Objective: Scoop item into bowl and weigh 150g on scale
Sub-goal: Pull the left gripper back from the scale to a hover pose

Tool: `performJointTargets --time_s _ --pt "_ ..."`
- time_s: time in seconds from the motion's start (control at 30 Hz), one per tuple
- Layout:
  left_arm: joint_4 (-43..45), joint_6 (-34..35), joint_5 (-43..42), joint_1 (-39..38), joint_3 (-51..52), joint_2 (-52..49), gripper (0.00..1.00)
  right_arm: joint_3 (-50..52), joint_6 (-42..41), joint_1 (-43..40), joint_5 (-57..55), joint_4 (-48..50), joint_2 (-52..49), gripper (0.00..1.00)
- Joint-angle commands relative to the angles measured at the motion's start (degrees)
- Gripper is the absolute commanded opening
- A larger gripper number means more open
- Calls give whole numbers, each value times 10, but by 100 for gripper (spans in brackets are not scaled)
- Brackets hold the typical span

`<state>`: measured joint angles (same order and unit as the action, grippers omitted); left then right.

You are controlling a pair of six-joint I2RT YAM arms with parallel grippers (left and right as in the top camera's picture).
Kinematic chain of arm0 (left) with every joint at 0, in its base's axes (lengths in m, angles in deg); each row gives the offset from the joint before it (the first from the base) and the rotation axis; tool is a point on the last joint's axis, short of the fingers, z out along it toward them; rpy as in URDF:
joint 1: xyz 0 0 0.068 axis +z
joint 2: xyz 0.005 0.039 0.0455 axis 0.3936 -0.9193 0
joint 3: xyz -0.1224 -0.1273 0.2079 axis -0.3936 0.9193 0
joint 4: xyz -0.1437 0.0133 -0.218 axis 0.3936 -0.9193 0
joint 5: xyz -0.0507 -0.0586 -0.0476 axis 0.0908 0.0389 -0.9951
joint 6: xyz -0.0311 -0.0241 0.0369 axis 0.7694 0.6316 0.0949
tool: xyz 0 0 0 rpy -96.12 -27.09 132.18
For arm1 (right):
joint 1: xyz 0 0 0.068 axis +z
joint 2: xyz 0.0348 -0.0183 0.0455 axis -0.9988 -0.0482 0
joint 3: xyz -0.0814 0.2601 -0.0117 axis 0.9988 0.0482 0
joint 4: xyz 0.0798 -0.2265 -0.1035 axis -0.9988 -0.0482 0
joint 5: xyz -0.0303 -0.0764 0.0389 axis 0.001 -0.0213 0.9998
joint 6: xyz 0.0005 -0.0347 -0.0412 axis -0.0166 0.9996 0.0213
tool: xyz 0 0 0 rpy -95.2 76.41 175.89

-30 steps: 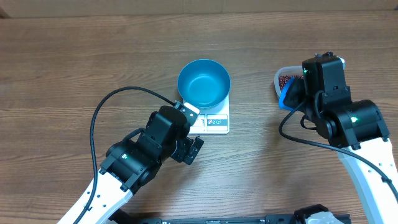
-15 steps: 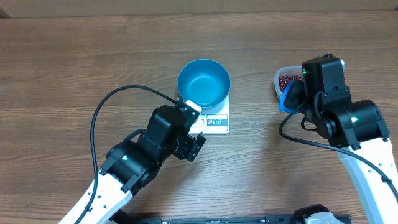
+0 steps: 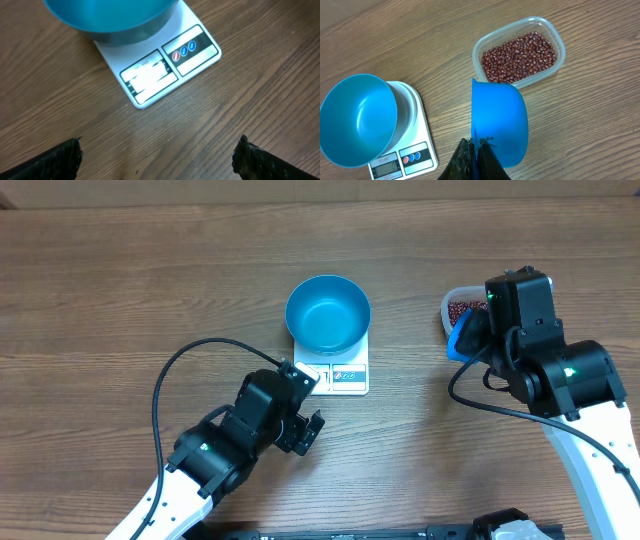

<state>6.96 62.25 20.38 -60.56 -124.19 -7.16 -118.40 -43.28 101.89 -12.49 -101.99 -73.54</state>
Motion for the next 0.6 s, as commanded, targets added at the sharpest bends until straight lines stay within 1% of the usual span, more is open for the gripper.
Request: performJointTargets --time_s 0.0,0.4,0.57 --pt "28 -7 -14 2 33 13 100 -13 -4 -3 1 2 2 4" --pt "70 -9 -7 2 55 15 99 -12 -4 -3 3 1 2 4" --pt "73 -26 3 2 55 15 100 -12 -4 -3 3 2 2 4"
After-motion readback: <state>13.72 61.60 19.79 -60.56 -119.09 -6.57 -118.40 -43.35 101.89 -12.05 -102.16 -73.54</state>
